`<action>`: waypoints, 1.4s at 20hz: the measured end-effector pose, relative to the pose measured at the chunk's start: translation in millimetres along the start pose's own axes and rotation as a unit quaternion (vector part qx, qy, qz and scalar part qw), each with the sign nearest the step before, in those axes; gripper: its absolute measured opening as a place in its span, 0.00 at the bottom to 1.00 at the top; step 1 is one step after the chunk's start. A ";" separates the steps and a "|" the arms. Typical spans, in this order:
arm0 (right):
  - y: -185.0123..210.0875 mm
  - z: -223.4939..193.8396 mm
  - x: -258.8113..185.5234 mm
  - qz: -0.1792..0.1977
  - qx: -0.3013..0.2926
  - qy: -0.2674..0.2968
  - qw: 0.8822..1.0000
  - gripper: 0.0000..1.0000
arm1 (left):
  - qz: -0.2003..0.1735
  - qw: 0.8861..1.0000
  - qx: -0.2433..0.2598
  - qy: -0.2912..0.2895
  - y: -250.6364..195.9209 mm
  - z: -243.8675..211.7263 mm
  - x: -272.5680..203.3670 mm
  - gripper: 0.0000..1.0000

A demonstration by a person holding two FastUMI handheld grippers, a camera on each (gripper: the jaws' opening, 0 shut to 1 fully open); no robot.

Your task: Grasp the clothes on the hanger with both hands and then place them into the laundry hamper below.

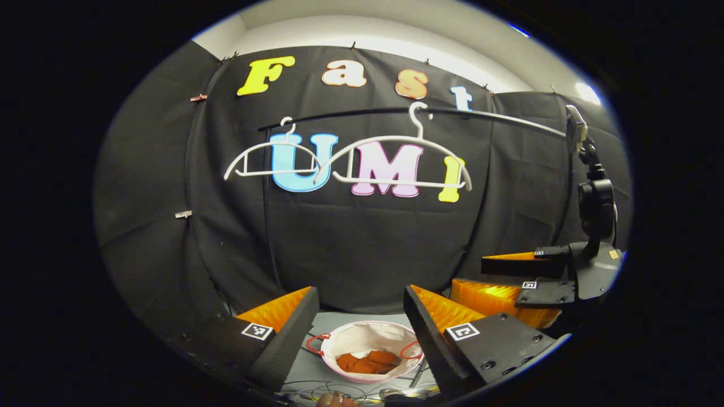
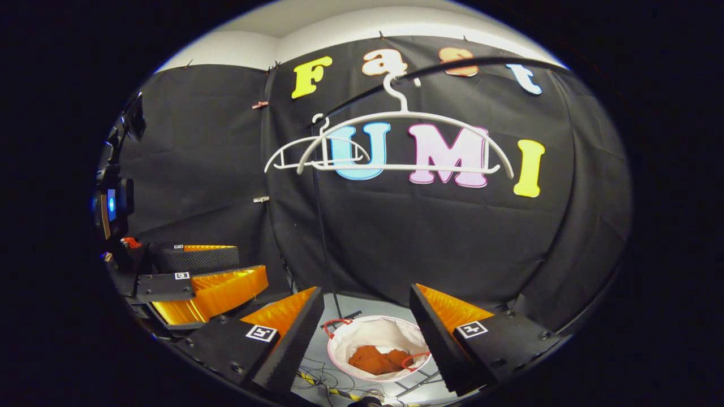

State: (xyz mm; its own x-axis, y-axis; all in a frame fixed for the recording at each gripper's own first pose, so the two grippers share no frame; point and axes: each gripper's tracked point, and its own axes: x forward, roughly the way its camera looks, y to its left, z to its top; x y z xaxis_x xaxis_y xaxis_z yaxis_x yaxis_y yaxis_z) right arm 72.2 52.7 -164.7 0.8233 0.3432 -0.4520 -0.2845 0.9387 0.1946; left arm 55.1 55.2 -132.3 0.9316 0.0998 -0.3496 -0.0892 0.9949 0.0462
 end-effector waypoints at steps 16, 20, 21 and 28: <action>5.4 120.5 -146.3 -0.107 0.027 -0.186 0.976 0.98 | -0.056 0.987 0.032 -0.145 -27.5 105.9 -111.5 0.95; 0.0 150.1 -169.2 -0.097 0.030 -0.226 0.969 0.97 | -0.049 0.983 0.031 -0.172 -43.8 131.5 -125.2 0.95; -0.4 154.5 -175.3 -0.093 0.034 -0.234 0.967 0.97 | -0.049 0.983 0.031 -0.175 -49.4 135.5 -126.4 0.92; -35.4 173.9 -209.3 -0.099 0.056 -0.275 0.955 0.97 | -0.044 0.978 0.035 -0.199 -82.5 156.8 -134.6 0.95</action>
State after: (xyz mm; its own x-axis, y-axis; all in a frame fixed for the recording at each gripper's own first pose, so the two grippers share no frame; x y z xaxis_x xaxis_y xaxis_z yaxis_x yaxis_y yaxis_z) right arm -4.7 -57.8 74.4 0.9977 0.0620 0.0290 -0.0674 0.9637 0.2583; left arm -7.6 -42.1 57.7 0.9993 -0.0125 0.0359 0.0088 0.9948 0.1011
